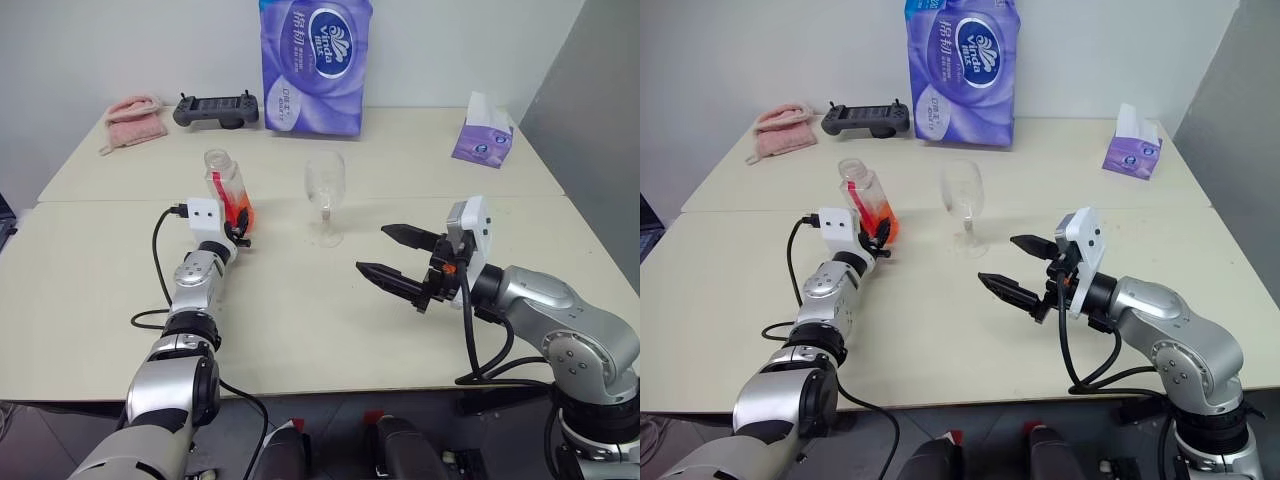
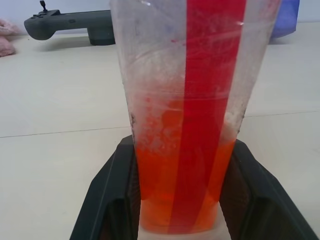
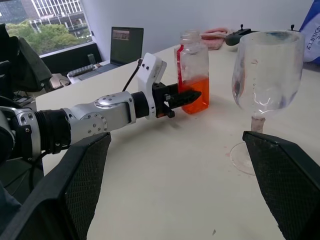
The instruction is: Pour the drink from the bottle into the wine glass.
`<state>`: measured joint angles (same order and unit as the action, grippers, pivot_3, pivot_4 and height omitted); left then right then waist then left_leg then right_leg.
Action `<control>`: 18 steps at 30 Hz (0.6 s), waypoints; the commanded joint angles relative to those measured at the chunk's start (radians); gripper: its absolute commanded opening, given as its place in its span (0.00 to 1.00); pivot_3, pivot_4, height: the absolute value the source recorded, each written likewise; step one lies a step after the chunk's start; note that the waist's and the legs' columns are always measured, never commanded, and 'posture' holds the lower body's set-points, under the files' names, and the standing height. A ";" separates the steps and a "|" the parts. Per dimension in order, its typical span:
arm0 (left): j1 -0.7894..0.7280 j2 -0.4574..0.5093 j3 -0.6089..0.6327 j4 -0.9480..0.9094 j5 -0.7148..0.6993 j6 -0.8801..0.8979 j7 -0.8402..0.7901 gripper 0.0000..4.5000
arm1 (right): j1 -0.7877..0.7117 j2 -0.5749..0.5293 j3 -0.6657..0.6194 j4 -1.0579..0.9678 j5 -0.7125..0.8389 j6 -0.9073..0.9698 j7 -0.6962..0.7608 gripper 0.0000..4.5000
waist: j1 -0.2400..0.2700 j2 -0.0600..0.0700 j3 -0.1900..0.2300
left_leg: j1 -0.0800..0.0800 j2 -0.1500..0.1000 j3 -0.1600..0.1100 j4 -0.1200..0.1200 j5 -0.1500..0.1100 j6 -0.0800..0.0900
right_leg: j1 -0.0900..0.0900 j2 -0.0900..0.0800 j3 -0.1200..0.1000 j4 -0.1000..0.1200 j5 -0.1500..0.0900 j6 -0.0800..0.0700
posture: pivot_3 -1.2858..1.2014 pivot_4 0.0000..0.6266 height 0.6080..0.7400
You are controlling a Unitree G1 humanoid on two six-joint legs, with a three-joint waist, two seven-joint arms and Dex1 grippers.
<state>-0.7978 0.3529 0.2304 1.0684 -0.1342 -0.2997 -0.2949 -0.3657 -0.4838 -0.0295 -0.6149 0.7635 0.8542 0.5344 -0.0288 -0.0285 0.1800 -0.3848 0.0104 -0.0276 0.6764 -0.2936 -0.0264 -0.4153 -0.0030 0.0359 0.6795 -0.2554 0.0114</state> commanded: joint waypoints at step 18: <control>-0.182 0.193 -0.221 -0.173 0.217 -0.048 -0.195 0.38 | -0.117 0.071 0.094 0.245 -0.343 -0.395 0.002 1.00 | 0.000 0.000 0.000 | -0.004 0.000 0.002 0.000 0.000 0.000 | -0.005 0.003 0.000 0.001 0.000 0.000 | 0.52 0.24 1.00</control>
<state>-0.9269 0.5166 0.0241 0.9347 0.0593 -0.3185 -0.4799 -0.4548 -0.4207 0.0664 -0.3745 0.4398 0.5093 0.5293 -0.0287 -0.0288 0.1803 -0.3912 0.0099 -0.0265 0.6772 -0.2934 -0.0265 -0.4215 0.0002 0.0356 0.6805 -0.2550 0.0116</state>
